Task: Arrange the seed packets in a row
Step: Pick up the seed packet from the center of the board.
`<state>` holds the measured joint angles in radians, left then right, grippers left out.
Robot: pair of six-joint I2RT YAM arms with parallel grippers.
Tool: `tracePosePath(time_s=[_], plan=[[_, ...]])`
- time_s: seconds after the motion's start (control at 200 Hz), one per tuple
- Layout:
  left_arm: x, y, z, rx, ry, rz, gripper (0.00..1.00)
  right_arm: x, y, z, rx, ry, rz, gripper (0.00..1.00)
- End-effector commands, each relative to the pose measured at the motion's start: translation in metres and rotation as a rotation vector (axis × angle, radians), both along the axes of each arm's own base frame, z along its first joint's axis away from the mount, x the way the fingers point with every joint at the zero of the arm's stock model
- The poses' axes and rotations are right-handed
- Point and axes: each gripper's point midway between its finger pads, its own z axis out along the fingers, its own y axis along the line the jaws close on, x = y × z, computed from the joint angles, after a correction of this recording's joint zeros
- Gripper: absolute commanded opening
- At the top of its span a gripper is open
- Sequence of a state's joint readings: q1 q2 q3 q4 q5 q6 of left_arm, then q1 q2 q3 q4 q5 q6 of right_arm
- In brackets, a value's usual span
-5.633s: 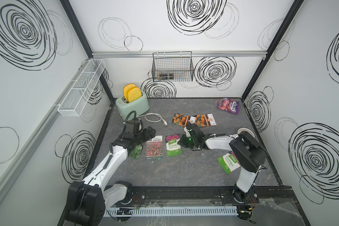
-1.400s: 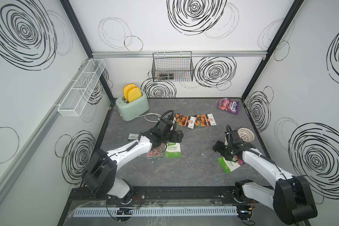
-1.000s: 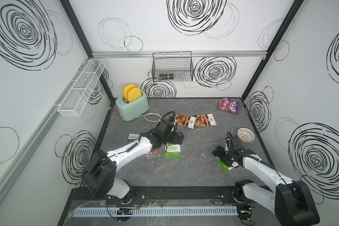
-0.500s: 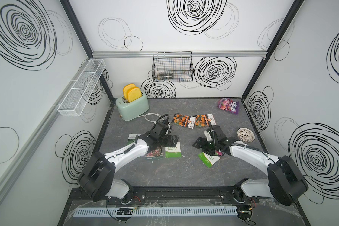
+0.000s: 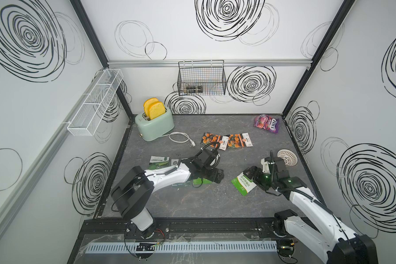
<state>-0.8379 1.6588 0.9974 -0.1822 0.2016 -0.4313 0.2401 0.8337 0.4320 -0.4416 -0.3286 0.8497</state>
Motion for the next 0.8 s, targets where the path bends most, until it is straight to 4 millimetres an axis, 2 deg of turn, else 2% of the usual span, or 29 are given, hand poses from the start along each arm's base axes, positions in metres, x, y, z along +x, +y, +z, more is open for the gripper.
tracePosePath(time_s=[0.0, 0.175, 0.465, 0.796], plan=[[0.003, -0.031, 0.007, -0.034, -0.047, -0.088, 0.92, -0.016, -0.008, -0.014, 0.021, 0.046, -0.07, 0.79], [0.004, -0.055, -0.008, -0.044, -0.01, -0.138, 0.92, -0.028, -0.013, -0.033, 0.021, 0.078, -0.109, 0.79], [0.002, -0.08, -0.026, -0.074, 0.033, -0.218, 0.92, -0.037, -0.018, -0.065, 0.04, 0.144, -0.149, 0.76], [-0.013, -0.105, -0.037, -0.155, 0.139, -0.333, 0.88, -0.015, -0.017, -0.068, 0.067, 0.152, -0.17, 0.69]])
